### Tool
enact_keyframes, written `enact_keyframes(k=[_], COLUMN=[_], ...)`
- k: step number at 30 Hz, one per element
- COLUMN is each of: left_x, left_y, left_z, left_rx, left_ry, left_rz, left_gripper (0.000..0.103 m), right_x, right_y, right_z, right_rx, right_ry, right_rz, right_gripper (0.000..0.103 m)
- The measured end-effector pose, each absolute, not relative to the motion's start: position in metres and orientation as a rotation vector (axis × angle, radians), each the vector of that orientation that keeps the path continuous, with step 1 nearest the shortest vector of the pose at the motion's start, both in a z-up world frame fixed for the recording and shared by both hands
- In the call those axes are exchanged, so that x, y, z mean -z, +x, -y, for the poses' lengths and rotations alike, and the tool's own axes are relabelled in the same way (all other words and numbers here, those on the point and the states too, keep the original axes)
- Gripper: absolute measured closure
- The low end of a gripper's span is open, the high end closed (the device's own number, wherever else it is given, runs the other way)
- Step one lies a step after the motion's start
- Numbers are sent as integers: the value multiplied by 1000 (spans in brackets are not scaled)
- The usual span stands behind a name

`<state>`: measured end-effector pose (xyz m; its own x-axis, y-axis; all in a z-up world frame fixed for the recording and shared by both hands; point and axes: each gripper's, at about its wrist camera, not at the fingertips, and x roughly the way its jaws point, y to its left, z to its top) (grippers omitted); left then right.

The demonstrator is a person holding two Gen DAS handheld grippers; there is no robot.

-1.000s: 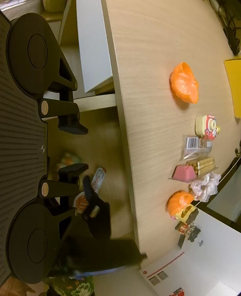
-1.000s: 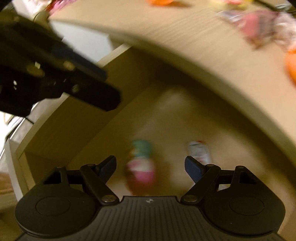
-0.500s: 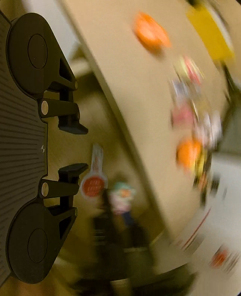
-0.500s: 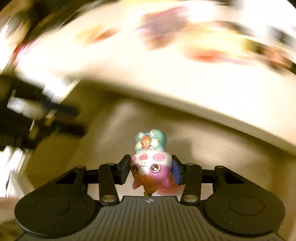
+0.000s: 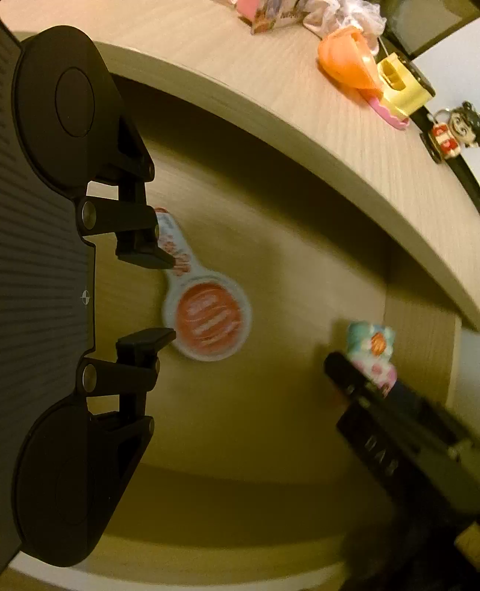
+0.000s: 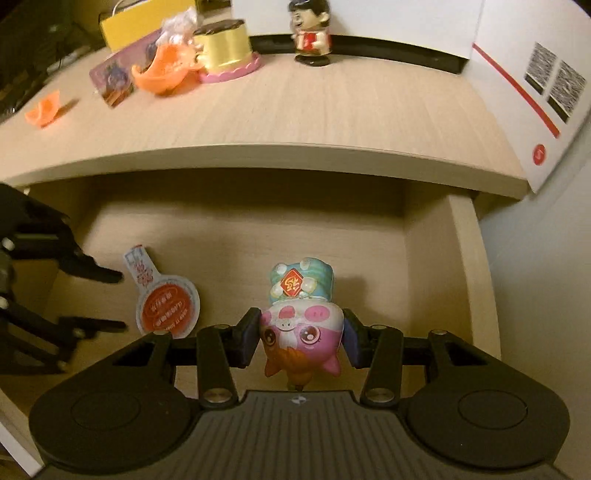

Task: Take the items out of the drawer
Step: 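Grasp pink pig figure keychain with the right tool, then grasp red-and-white lid spoon with left tool while right tool holds pig figure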

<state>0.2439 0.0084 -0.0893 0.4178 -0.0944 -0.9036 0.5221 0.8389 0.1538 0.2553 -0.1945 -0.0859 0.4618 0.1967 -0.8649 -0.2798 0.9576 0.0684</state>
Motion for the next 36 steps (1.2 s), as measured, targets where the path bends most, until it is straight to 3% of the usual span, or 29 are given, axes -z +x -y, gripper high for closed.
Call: enact_keyframes(k=[8, 18, 27, 36], left_x=[87, 90, 90, 95], left_y=[260, 231, 263, 261], left_z=[7, -22, -16, -30], left_rx=[363, 378, 304, 337], left_ry=[191, 497, 267, 402], left_rz=[-988, -1006, -937, -991], left_gripper=[63, 62, 63, 63], right_x=[90, 92, 94, 91], right_y=[252, 254, 254, 252], right_z=[215, 218, 218, 219], right_rx=[-280, -286, -295, -294], right_ry=[40, 78, 88, 93], right_rz=[-1072, -1082, -1105, -1104], right_gripper=[57, 57, 57, 57])
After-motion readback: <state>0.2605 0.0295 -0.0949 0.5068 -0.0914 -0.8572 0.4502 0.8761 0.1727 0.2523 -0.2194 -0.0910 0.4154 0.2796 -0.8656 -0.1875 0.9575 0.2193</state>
